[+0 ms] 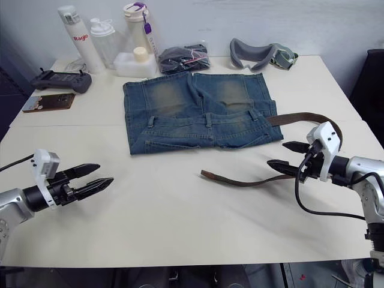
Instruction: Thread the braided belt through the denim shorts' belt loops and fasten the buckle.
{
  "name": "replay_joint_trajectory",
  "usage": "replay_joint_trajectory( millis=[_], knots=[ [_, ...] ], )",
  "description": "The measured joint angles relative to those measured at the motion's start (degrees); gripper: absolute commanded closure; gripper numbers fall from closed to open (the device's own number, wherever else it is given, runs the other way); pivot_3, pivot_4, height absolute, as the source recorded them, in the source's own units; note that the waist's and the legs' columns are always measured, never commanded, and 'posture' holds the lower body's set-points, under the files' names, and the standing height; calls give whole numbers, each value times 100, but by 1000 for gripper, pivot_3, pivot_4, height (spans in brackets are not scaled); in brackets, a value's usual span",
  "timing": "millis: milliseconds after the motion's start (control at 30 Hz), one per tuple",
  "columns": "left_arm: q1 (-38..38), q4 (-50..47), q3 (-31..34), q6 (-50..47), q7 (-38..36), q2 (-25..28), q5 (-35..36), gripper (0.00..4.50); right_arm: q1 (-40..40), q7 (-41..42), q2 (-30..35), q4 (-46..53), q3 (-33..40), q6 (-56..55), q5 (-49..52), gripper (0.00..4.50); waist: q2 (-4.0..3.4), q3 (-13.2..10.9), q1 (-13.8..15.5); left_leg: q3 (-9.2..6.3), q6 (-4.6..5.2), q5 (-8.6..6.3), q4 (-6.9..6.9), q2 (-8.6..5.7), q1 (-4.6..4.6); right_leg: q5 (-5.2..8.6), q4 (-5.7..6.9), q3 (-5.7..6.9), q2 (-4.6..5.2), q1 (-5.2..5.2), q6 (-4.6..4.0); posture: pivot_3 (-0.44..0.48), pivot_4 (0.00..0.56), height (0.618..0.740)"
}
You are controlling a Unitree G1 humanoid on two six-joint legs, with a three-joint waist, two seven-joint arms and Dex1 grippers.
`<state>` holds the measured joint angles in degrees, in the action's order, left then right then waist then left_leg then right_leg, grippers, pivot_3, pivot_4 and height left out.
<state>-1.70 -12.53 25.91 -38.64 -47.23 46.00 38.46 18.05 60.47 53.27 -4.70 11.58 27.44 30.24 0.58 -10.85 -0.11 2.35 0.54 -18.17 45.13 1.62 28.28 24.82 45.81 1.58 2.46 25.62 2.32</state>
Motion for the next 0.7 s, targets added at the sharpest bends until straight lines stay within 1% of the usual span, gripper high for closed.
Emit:
replay_joint_trajectory(
  millis=[100, 200, 267, 500, 600, 700],
  knots=[
    [81, 48, -66, 164, -17, -53, -82, 0, -48, 1, 0, -4, 21, -35, -7, 16, 0, 0, 1, 0, 0, 0, 1, 0, 0, 0, 0, 0, 0, 0, 0, 0, 150, 656],
    [184, 223, -239, 693, 95, -401, -376, 0, -50, 7, -9, -8, 21, -110, -15, 16, 0, 0, 9, 1, 0, 0, 5, -2, 1, 0, 1, 0, 1, -1, 0, 0, 150, 656],
    [170, 230, -334, 885, 164, -552, -518, 0, -14, 13, -9, -16, 21, -112, -32, 16, 3, -2, 7, 1, 0, 0, 5, -1, 2, 0, 2, 1, 0, -1, 1, 0, 150, 656],
    [217, 247, -353, 1278, 418, -554, -837, 0, 238, -62, -70, -373, 16, -292, -311, 16, 3, -2, 1, 1, 0, 0, 4, -1, 0, 0, 4, 0, -1, 0, 1, 0, 150, 656],
    [64, 120, -353, 1313, 613, -547, -1022, 0, 239, -101, -167, -380, -11, -407, -405, 16, 2, -2, -9, 1, 0, 0, 4, -1, 0, 0, 6, 0, -1, 0, 1, 0, 150, 656],
    [-8, 107, -353, 1444, 634, -581, -1066, 0, 239, -87, -171, -380, -64, -525, -574, 16, 2, -2, -5, 1, -1, 0, 5, 0, 0, 0, 7, 1, -2, 1, 1, 0, 150, 656]
  ],
)
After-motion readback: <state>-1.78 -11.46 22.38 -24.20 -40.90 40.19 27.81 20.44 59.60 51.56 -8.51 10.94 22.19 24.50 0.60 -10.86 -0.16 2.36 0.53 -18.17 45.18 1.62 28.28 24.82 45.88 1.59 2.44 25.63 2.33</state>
